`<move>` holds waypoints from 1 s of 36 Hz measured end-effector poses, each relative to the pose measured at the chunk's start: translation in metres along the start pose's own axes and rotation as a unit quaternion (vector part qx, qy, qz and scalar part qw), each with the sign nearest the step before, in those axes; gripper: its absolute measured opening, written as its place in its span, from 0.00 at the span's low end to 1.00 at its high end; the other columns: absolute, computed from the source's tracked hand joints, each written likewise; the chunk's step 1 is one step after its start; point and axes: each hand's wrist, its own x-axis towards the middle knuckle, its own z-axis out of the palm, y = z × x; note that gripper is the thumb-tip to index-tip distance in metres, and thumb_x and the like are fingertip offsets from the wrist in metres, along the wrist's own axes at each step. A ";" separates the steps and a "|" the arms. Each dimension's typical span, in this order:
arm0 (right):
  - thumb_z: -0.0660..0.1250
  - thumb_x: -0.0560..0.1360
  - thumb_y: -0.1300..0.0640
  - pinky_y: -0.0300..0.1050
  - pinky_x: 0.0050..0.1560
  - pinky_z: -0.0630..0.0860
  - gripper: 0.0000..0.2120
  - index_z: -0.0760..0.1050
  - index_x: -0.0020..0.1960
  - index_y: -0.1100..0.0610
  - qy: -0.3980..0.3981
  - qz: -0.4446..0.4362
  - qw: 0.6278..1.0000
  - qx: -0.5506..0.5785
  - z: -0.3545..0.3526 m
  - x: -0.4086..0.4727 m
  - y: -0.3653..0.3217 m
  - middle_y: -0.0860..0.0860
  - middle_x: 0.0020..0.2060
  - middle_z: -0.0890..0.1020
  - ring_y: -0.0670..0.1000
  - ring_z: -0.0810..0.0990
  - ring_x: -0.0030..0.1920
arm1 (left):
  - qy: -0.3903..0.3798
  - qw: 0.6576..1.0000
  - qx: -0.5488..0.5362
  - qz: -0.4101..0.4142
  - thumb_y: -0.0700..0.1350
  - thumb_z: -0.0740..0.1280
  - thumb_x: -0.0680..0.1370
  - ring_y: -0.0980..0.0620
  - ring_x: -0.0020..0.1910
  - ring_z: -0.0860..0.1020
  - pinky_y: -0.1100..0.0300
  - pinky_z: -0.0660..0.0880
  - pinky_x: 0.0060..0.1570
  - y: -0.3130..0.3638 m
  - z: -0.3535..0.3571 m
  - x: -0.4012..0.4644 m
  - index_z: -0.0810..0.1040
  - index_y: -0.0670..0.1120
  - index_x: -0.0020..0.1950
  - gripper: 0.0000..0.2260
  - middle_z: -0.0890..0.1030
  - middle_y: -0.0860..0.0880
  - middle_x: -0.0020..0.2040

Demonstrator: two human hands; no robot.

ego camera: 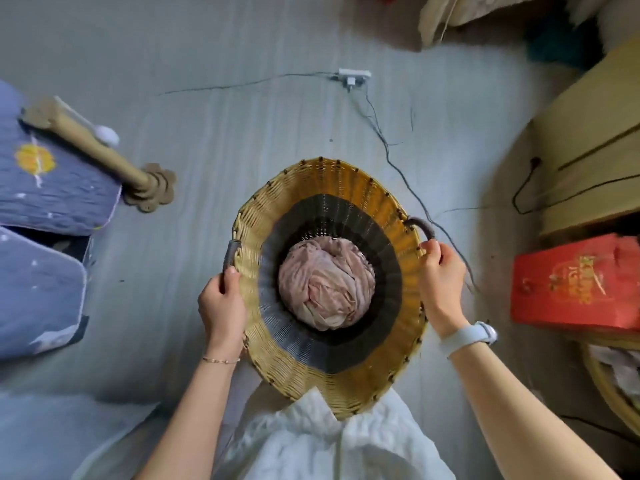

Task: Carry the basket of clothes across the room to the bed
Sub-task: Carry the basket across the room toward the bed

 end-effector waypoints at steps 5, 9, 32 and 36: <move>0.53 0.79 0.53 0.45 0.37 0.68 0.17 0.75 0.51 0.63 -0.022 0.003 0.999 -0.025 0.077 0.040 -0.059 0.57 0.40 0.77 0.53 0.72 0.38 | 0.031 0.999 0.000 -0.043 0.48 0.60 0.78 0.48 0.30 0.67 0.54 0.66 0.38 0.031 -0.009 0.088 0.73 0.44 0.34 0.14 0.70 0.48 0.28; 0.52 0.79 0.52 0.50 0.41 0.72 0.17 0.75 0.49 0.62 -0.038 -0.009 0.999 -0.037 0.130 0.068 -0.113 0.56 0.40 0.78 0.55 0.75 0.40 | 0.048 0.998 -0.013 -0.049 0.48 0.59 0.79 0.47 0.30 0.66 0.56 0.64 0.36 0.062 -0.021 0.150 0.75 0.40 0.38 0.15 0.70 0.47 0.28; 0.54 0.78 0.54 0.41 0.28 0.61 0.14 0.70 0.40 0.61 -0.212 -0.116 0.969 -0.049 0.396 0.298 -0.384 0.50 0.27 0.68 0.49 0.65 0.28 | 0.196 0.969 -0.062 -0.135 0.50 0.59 0.78 0.33 0.52 0.79 0.53 0.71 0.44 0.246 0.006 0.454 0.79 0.35 0.52 0.19 0.81 0.32 0.51; 0.54 0.77 0.54 0.41 0.28 0.60 0.13 0.67 0.38 0.59 -0.256 -0.136 0.954 -0.070 0.443 0.339 -0.434 0.50 0.26 0.66 0.50 0.63 0.27 | 0.211 0.963 -0.071 -0.151 0.49 0.59 0.79 0.38 0.44 0.77 0.55 0.68 0.42 0.285 0.010 0.500 0.78 0.35 0.49 0.17 0.79 0.36 0.43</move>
